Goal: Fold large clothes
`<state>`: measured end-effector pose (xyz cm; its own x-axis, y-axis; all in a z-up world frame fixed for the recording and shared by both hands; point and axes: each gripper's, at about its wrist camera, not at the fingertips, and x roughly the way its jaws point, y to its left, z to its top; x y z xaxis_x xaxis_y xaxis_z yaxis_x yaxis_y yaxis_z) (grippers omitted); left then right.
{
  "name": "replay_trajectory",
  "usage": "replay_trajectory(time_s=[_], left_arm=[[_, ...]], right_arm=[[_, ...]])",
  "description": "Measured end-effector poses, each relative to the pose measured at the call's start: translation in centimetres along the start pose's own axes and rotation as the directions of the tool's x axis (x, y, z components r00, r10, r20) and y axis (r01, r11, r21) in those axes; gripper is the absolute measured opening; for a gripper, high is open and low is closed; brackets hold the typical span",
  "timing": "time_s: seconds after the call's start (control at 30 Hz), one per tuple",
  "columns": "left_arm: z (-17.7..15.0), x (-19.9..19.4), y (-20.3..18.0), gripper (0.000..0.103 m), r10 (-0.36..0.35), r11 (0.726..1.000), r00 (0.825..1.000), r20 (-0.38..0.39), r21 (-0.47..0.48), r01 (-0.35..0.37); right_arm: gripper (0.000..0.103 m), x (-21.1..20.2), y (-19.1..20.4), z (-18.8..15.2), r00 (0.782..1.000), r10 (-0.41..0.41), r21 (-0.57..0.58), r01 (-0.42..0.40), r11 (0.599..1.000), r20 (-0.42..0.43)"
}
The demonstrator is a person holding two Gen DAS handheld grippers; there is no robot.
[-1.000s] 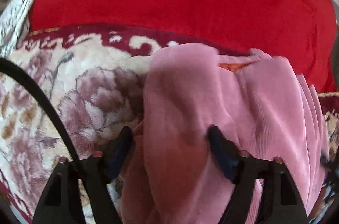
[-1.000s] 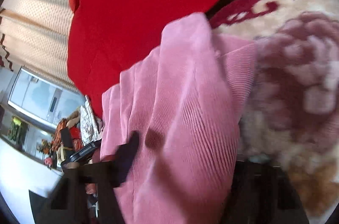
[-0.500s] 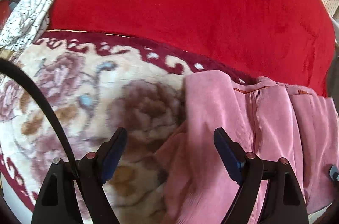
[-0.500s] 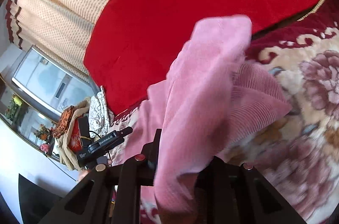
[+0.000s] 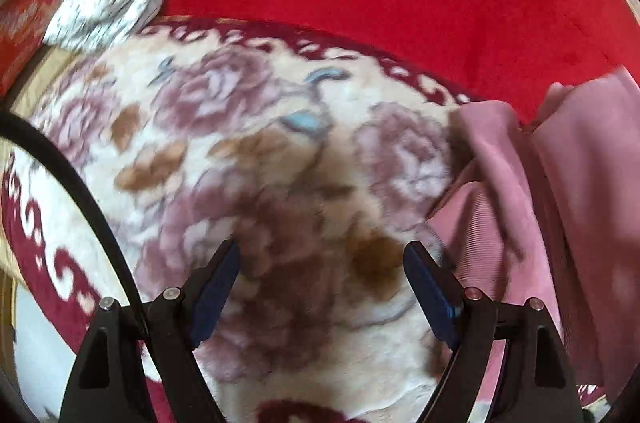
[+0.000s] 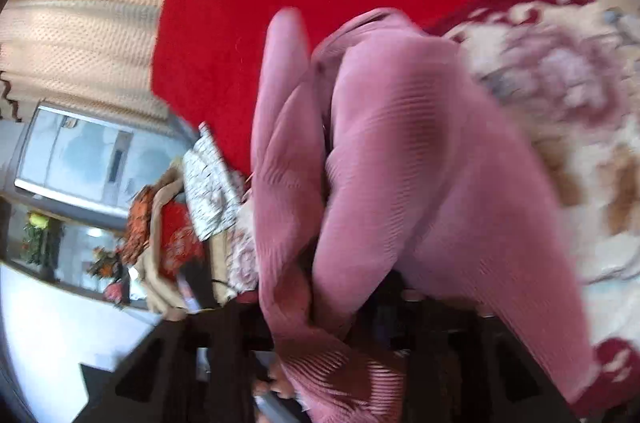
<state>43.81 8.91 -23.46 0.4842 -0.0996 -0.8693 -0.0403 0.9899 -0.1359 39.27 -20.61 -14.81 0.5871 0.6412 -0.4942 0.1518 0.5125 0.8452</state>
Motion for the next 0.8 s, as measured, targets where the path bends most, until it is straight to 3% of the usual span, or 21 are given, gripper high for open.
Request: replay_trajectory(time_s=[0.03,0.07,0.2,0.27,0.33,0.4,0.5,0.53,0.63,0.73,0.8], left_arm=[[-0.1,-0.3,0.7,0.085,-0.006,1.0,1.0,0.012,-0.011,0.006],[-0.2,-0.7,1.1,0.085,-0.008,1.0,1.0,0.022,-0.014,0.009],[-1.0,-1.7,2.3,0.085,-0.073,0.997,0.997,0.036,-0.013,0.073],[-1.8,-2.0,2.0,0.085,-0.172,0.985,0.985,-0.006,-0.011,0.172],[-2.9,-2.2,1.5,0.085,-0.269,0.963,0.962,-0.052,-0.024,0.268],[-3.7,-2.7,0.2,0.085,-0.353,0.936,0.933,-0.074,-0.015,0.353],[-4.5,-2.5,-2.0,0.085,-0.46,0.887,0.88,-0.119,-0.017,0.462],[-4.5,-2.1,-2.6,0.085,-0.48,0.876,0.866,-0.136,-0.024,0.482],[-3.4,0.0,-3.9,0.085,-0.492,0.87,0.855,-0.161,-0.054,0.49],[-1.5,1.7,-3.9,0.085,-0.553,0.833,0.819,-0.152,-0.131,0.538],[0.0,2.2,-4.4,0.085,-0.571,0.82,0.809,-0.137,-0.131,0.557]], right_arm=[[0.071,0.5,0.3,-0.2,0.998,0.06,0.007,-0.06,0.998,-0.001],[0.076,0.5,0.3,-0.4,0.994,0.112,0.009,-0.112,0.994,0.002],[0.079,-1.5,0.7,-0.4,0.946,0.325,-0.025,-0.325,0.945,-0.019],[0.079,-4.2,0.3,-0.5,0.961,0.271,-0.111,-0.264,0.958,0.057],[0.077,-6.5,-0.6,-0.8,0.981,0.111,-0.215,-0.076,0.974,0.16],[0.074,-7.1,-2.0,-1.2,0.98,0.006,-0.249,0.045,0.967,0.199],[0.06,-6.7,-5.3,-2.3,0.963,-0.155,-0.286,0.215,0.934,0.218],[0.053,-6.4,-6.7,-2.5,0.965,-0.169,-0.293,0.224,0.93,0.2],[0.053,-4.8,-8.0,-4.1,0.973,-0.131,-0.291,0.182,0.939,0.188],[0.053,-3.9,-7.2,-4.9,0.97,-0.118,-0.334,0.186,0.924,0.213],[0.053,-3.8,-7.2,-5.1,0.97,-0.113,-0.349,0.185,0.919,0.216]])
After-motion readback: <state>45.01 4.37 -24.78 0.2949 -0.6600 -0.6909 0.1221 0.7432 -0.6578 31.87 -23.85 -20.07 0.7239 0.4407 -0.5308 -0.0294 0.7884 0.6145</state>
